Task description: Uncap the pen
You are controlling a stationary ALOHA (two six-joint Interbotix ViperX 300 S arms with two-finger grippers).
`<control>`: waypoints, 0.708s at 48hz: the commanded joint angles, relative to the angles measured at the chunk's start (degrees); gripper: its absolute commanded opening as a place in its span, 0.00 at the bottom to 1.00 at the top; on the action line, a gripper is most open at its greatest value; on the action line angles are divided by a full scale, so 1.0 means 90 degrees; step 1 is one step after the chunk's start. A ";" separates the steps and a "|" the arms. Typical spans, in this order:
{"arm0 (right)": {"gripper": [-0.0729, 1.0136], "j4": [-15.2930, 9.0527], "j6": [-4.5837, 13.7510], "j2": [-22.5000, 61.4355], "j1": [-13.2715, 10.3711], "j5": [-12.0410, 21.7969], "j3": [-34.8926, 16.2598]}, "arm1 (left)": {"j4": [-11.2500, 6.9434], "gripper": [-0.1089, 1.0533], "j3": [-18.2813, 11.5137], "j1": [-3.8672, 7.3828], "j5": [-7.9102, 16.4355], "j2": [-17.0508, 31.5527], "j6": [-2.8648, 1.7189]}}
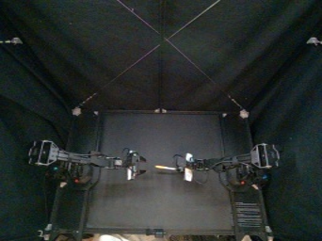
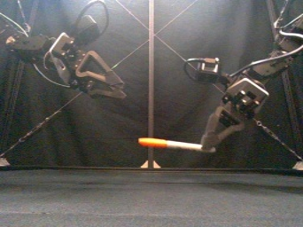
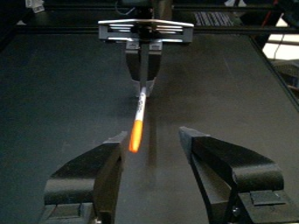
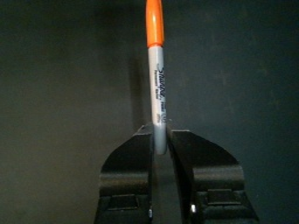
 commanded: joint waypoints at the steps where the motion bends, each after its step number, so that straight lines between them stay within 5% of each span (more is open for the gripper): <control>1: 0.50 -0.0146 -0.0020 -0.0332 -0.0059 -0.0039 -0.0273 | -0.0273 0.83 -0.0215 -0.0010 -0.0137 -0.0020 0.0010; 17: 0.50 -0.0615 -0.0020 -0.0693 -0.0264 -0.0078 -0.0635 | -0.0537 0.83 -0.0234 -0.0029 -0.0293 -0.0020 -0.0020; 34: 0.50 -0.0830 -0.0020 -0.0762 -0.0234 -0.0186 -0.0801 | -0.1221 0.83 -0.0225 0.0010 -0.0576 -0.0010 -0.0010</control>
